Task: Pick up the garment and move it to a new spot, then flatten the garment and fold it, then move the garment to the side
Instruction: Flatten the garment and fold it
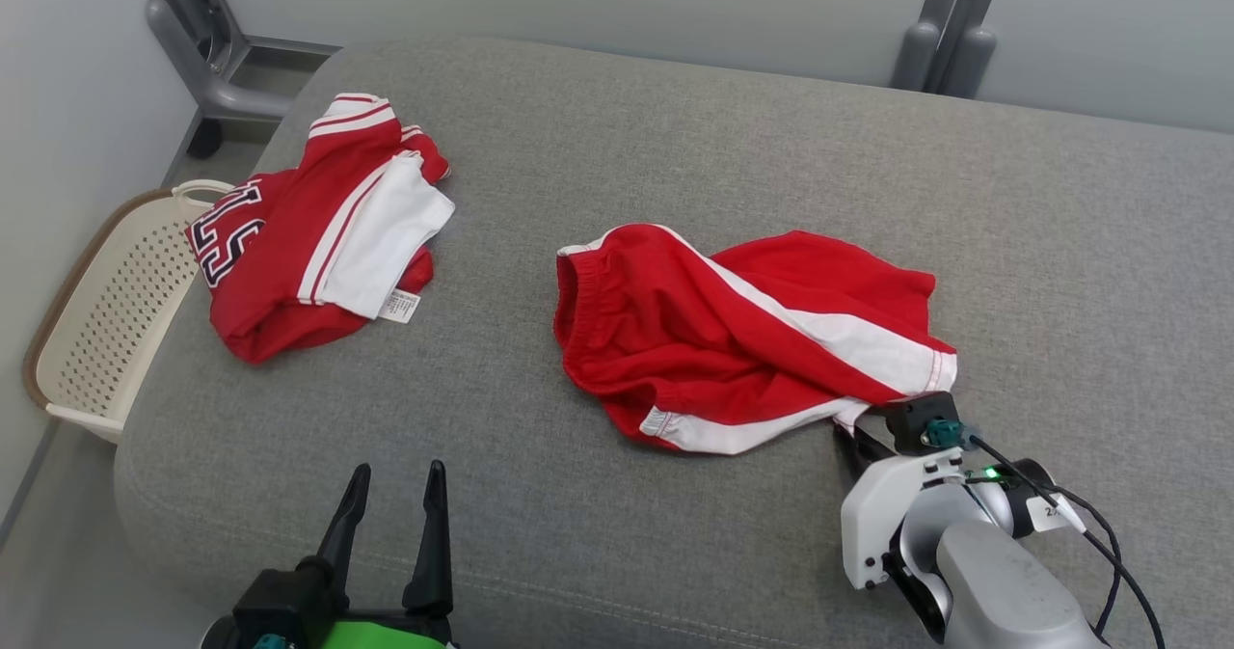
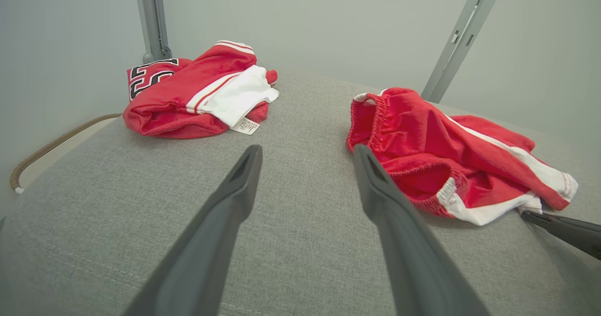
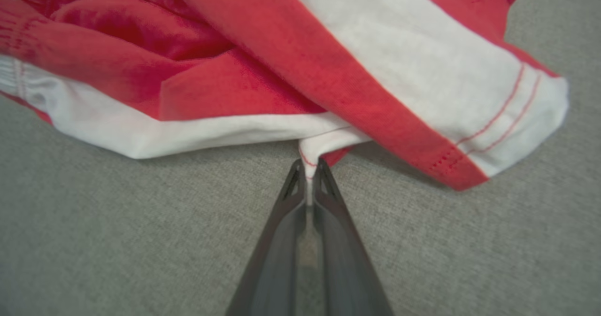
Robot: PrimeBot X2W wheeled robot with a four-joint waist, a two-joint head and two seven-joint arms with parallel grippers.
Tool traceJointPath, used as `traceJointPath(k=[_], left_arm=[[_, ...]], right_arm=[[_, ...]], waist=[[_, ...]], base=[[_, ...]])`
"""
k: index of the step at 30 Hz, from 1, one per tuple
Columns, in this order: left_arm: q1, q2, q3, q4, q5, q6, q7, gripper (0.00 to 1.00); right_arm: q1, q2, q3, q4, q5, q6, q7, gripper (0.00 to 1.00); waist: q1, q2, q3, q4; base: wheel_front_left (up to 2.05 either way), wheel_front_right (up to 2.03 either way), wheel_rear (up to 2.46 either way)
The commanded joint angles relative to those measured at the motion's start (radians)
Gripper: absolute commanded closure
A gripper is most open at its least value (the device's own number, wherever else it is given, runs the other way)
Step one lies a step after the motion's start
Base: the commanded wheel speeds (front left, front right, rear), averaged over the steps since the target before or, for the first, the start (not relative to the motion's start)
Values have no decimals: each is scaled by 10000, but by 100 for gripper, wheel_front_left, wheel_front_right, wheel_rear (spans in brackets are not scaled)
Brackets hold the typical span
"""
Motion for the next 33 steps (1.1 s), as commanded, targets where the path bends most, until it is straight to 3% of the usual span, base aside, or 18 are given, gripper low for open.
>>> traceJointPath(k=[1, 3, 10, 18, 26, 32, 33], left_arm=[[-85, 11, 14, -12, -61, 84, -6, 0], [-4, 11, 39, 4, -89, 100, -6, 0], [228, 11, 82, 43, -139, 145, -6, 0], [523, 10, 59, 75, -154, 171, -6, 0], [641, 12, 76, 49, -160, 185, -4, 0], [522, 11, 85, 71, -149, 112, -6, 0], [486, 11, 98, 78, -138, 95, -6, 0]], right_arm=[[-44, -16, -36, 117, -91, -7, -84, 94], [-5, -24, -88, 247, -194, -7, -157, 100], [-31, -79, -725, 242, -1378, -7, -507, 100], [315, -793, -1247, -865, -3179, -8, 126, 100], [923, -1918, -1154, -2615, -3346, -10, 1209, 100], [1521, -2743, -892, -3240, -3116, -11, 1926, 100], [1566, -2839, -873, -3269, -3115, -11, 2006, 88]], waist=[[-1, 0, -68, -66], [-1, 0, -161, -146], [-1, 0, -547, -499], [-1, 0, -1014, -836], [-1, 0, -1125, -994], [-1, 0, -1012, -1071], [-1, 0, -981, -1091]], base=[[0, 0, 0], [0, 0, 0], [0, 0, 0], [0, 0, 0], [0, 0, 0], [0, 0, 0], [0, 0, 0]])
